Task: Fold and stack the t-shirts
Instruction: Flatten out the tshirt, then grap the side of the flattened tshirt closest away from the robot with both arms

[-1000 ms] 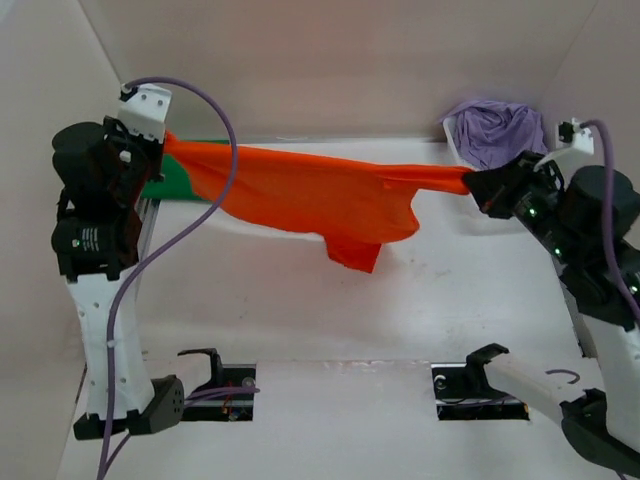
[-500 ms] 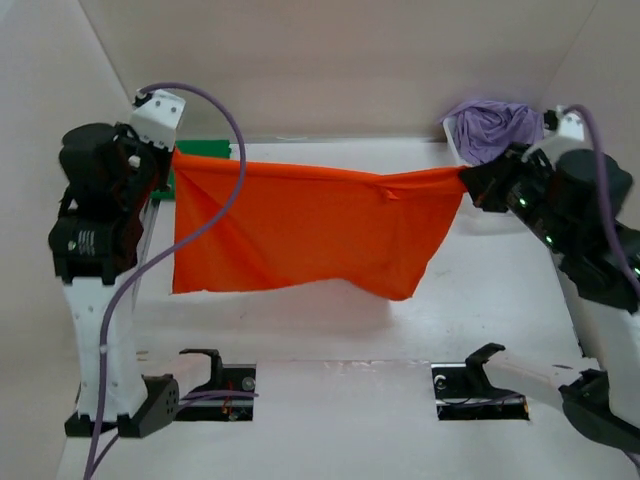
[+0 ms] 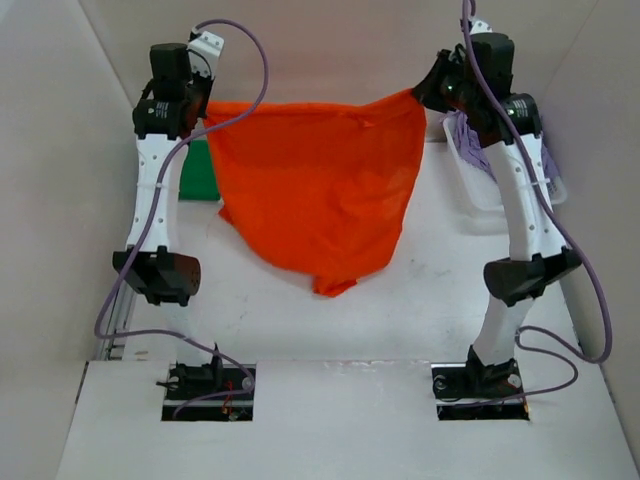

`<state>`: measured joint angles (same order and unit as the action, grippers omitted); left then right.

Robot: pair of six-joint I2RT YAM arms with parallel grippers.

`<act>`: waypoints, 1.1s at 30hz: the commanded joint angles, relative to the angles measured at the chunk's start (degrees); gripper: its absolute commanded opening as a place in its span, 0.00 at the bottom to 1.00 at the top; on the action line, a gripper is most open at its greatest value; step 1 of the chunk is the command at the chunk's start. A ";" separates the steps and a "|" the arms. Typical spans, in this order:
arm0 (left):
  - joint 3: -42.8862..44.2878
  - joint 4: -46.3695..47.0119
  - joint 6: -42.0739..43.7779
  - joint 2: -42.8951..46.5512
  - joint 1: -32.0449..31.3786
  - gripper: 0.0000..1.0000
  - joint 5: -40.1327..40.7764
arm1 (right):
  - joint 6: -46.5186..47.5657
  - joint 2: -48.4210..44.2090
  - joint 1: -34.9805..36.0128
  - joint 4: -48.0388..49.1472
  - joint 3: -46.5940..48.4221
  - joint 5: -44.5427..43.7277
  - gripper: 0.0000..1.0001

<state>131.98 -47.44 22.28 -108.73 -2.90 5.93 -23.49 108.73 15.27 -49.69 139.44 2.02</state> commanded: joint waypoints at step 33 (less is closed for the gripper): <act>-88.12 18.97 5.58 35.86 -8.22 0.10 -1.19 | -17.92 -53.09 12.90 29.21 -105.43 -1.41 0.00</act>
<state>44.07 -30.28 27.22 -74.46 -11.29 5.32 -40.97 56.27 27.77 -25.43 32.84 -0.80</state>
